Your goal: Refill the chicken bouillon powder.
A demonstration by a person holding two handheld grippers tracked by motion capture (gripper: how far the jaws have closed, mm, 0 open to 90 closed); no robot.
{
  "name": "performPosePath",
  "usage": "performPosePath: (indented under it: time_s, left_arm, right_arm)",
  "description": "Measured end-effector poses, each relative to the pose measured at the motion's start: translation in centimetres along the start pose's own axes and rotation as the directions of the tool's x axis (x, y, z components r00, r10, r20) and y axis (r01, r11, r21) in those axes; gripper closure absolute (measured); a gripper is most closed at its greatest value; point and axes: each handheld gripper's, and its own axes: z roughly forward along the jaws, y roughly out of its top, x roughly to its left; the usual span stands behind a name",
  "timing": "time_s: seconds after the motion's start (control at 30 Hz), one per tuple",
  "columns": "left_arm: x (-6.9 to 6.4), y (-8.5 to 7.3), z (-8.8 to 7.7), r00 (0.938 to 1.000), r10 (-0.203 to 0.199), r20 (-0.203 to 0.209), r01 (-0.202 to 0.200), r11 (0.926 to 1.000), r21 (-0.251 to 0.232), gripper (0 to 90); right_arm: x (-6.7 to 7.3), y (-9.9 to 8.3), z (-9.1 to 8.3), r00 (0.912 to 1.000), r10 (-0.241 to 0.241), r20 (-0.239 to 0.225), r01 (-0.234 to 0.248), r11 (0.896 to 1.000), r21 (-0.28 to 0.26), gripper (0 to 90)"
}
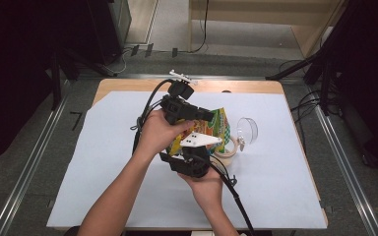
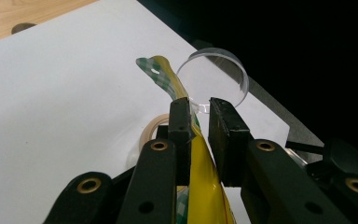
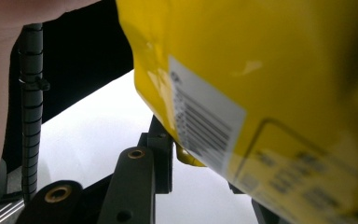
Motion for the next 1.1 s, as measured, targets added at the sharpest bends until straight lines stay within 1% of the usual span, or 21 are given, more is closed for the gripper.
performPosePath:
  time_s: [0.17,0.47,0.73,0.8,0.87,1.1]
  left_arm:
    - [0.01,0.0,-0.1,1.0,0.0,0.004,0.0,1.0,-0.007,79.6]
    - [0.02,0.02,-0.18,1.0,0.002,0.002,-0.002,1.0,-0.009,79.6]
    - [0.05,-0.01,-0.03,1.0,0.001,-0.001,-0.001,1.0,-0.001,79.6]
    - [0.04,-0.03,0.12,1.0,0.002,-0.003,-0.002,1.0,0.009,79.6]
    - [0.07,-0.03,0.2,1.0,0.002,0.003,-0.002,0.9999,0.012,79.5]
    - [-0.11,-0.04,0.29,1.0,0.008,0.0,-0.008,0.9999,0.007,79.6]
  right_arm:
    - [0.02,0.16,-0.07,0.9999,-0.01,0.005,0.01,1.0,0.007,69.5]
    - [0.02,0.25,-0.09,1.0,-0.007,0.002,0.007,1.0,0.008,69.4]
    - [0.01,0.11,0.03,1.0,-0.004,0.002,0.004,1.0,0.002,69.5]
    - [-0.05,-0.13,0.14,1.0,0.003,0.001,-0.003,1.0,-0.004,69.5]
    - [-0.02,-0.21,0.14,1.0,0.003,0.006,-0.003,1.0,-0.004,69.5]
    - [-0.01,-0.26,0.01,1.0,0.005,0.007,-0.005,1.0,-0.008,69.5]
